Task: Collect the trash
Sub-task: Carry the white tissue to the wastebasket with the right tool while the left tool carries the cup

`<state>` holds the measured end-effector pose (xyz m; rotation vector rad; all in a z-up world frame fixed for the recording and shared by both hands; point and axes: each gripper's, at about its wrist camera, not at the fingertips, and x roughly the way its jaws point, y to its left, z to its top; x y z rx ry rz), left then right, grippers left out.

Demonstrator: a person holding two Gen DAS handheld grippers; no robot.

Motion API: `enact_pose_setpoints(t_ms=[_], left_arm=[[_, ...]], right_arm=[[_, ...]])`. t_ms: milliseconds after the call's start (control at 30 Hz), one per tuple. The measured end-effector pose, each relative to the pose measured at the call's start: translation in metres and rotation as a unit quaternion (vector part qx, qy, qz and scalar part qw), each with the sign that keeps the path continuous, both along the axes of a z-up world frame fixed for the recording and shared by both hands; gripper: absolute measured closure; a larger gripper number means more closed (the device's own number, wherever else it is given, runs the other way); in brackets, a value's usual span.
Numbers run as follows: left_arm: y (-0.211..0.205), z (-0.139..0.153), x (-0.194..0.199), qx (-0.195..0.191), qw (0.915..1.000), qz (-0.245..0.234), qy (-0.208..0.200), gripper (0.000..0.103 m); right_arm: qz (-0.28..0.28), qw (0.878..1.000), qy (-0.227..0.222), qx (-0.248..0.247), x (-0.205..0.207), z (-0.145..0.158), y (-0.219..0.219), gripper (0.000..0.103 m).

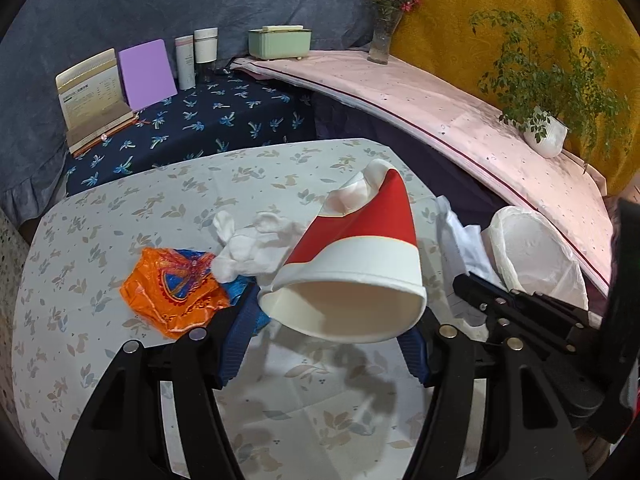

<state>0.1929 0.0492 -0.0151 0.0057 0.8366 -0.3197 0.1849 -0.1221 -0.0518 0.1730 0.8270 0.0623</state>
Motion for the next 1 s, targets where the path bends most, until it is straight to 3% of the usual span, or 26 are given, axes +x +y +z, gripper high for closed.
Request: enact_pose_setpoints(t_ms=[433, 1000], left_arm=[[-0.085, 0.020, -0.018, 0.000, 0.9978, -0.065, -0.016, 0.042], [-0.213, 0.006, -0.030, 0.021, 0.9870, -0.159, 0.000, 0.042]], right_arm=[[-0.063, 0.997, -0.046, -0.005, -0.039, 0.045, -0.077, 0.101], [-0.158, 0.987, -0.026, -0.002, -0.066, 0.025, -0.189, 0.101]])
